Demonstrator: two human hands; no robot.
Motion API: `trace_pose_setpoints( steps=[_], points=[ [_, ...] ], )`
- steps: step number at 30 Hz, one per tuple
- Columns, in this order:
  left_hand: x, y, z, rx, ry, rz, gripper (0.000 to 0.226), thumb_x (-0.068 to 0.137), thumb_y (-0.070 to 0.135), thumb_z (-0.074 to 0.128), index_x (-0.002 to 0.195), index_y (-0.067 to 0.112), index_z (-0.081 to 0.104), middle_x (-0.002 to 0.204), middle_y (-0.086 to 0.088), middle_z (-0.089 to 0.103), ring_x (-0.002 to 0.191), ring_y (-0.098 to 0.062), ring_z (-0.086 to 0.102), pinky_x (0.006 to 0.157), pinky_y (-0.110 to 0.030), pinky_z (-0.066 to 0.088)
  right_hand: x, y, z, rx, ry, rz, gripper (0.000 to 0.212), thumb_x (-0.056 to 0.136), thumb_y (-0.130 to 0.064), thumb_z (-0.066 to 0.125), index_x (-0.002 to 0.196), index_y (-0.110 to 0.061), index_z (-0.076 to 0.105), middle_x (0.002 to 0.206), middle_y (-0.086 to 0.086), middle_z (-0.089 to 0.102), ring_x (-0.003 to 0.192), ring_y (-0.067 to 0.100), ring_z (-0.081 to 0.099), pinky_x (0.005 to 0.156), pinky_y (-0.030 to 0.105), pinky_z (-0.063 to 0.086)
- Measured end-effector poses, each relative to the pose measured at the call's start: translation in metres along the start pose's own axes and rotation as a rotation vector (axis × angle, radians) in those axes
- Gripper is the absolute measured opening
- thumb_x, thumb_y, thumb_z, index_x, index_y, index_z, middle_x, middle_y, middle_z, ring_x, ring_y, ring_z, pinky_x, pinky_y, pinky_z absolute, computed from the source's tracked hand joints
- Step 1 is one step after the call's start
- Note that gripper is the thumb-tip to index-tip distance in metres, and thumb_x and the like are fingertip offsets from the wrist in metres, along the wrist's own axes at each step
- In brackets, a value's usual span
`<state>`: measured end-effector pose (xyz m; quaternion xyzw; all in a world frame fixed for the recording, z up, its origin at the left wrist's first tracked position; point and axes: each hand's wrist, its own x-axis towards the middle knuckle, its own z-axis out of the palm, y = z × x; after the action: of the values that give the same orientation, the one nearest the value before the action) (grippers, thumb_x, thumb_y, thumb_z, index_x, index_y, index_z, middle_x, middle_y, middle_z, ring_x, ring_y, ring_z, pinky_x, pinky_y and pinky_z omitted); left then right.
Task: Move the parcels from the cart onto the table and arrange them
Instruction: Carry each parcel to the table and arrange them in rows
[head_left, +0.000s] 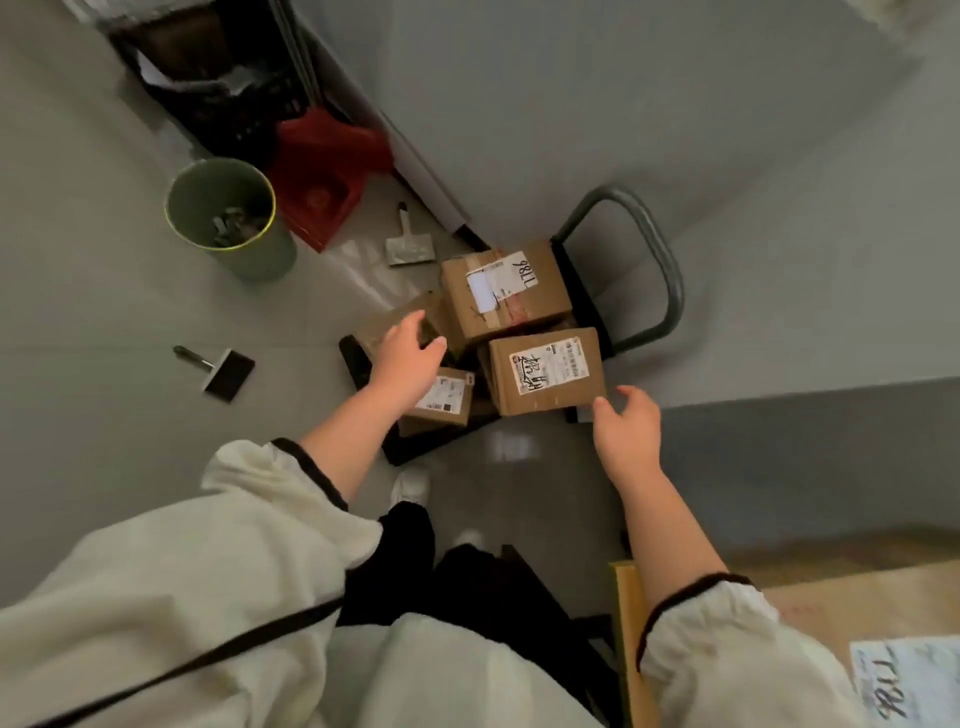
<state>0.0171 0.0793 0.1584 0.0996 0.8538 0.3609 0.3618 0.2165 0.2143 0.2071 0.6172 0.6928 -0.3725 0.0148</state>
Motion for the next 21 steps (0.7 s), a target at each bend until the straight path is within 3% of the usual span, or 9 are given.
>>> trace_pose_setpoints(
  steps=[6, 9, 11, 15, 17, 19, 21],
  points=[
    [0.049, -0.015, 0.098, -0.19, -0.154, -0.274, 0.061, 0.093, 0.028, 0.055, 0.146, 0.017, 0.029, 0.14, -0.01, 0.046, 0.122, -0.025, 0.048, 0.098, -0.035, 0.041, 0.091, 0.011, 0.043, 0.09, -0.012, 0.226, 0.046, 0.089, -0.016, 0.051, 0.133, -0.003, 0.042, 0.135, 0.016, 0.044, 0.12, 0.032, 0.047, 0.09, 0.03, 0.036],
    [0.07, -0.024, 0.136, -0.398, -0.196, -0.485, 0.066, 0.093, 0.031, 0.056, 0.148, 0.016, 0.023, 0.149, -0.008, 0.036, 0.132, -0.026, 0.038, 0.101, -0.034, 0.034, 0.151, 0.018, 0.068, 0.104, -0.123, 0.341, 0.051, 0.088, -0.018, 0.055, 0.133, 0.001, 0.041, 0.134, 0.019, 0.048, 0.12, 0.035, 0.05, 0.101, 0.039, 0.041],
    [0.081, -0.03, 0.152, -0.496, -0.226, -0.563, 0.068, 0.093, 0.035, 0.055, 0.15, 0.019, 0.02, 0.151, -0.005, 0.032, 0.134, -0.026, 0.034, 0.098, -0.034, 0.032, 0.186, 0.03, 0.08, 0.109, -0.233, 0.405, 0.053, 0.088, -0.024, 0.058, 0.134, -0.002, 0.045, 0.135, 0.017, 0.049, 0.118, 0.035, 0.052, 0.101, 0.044, 0.043],
    [0.102, -0.043, 0.166, -0.55, -0.258, -0.618, 0.069, 0.093, 0.039, 0.053, 0.15, 0.022, 0.019, 0.151, -0.005, 0.031, 0.135, -0.027, 0.032, 0.1, -0.036, 0.031, 0.223, 0.054, 0.09, 0.081, -0.241, 0.386, 0.054, 0.088, -0.027, 0.056, 0.137, -0.01, 0.041, 0.136, 0.011, 0.048, 0.118, 0.029, 0.053, 0.099, 0.042, 0.045],
    [0.108, -0.045, 0.171, -0.598, -0.289, -0.645, 0.068, 0.094, 0.038, 0.053, 0.15, 0.021, 0.019, 0.148, -0.004, 0.035, 0.132, -0.025, 0.036, 0.091, -0.029, 0.031, 0.23, 0.065, 0.093, 0.117, -0.234, 0.366, 0.047, 0.09, -0.02, 0.054, 0.135, -0.012, 0.041, 0.126, 0.007, 0.055, 0.105, 0.021, 0.058, 0.088, 0.034, 0.048],
    [0.109, -0.042, 0.174, -0.603, -0.324, -0.65, 0.06, 0.095, 0.038, 0.051, 0.147, 0.021, 0.027, 0.125, 0.003, 0.054, 0.107, -0.012, 0.055, 0.075, -0.016, 0.038, 0.235, 0.075, 0.095, 0.156, -0.259, 0.364, 0.045, 0.092, -0.016, 0.052, 0.135, -0.015, 0.041, 0.11, 0.0, 0.058, 0.087, 0.012, 0.058, 0.076, 0.029, 0.045],
    [0.109, -0.036, 0.175, -0.559, -0.33, -0.621, 0.048, 0.095, 0.038, 0.049, 0.14, 0.024, 0.039, 0.088, 0.016, 0.057, 0.063, 0.005, 0.054, 0.043, -0.008, 0.041, 0.236, 0.079, 0.097, 0.189, -0.278, 0.362, 0.042, 0.092, -0.016, 0.053, 0.133, -0.017, 0.043, 0.103, -0.002, 0.058, 0.08, 0.008, 0.056, 0.072, 0.028, 0.044]
  ],
)
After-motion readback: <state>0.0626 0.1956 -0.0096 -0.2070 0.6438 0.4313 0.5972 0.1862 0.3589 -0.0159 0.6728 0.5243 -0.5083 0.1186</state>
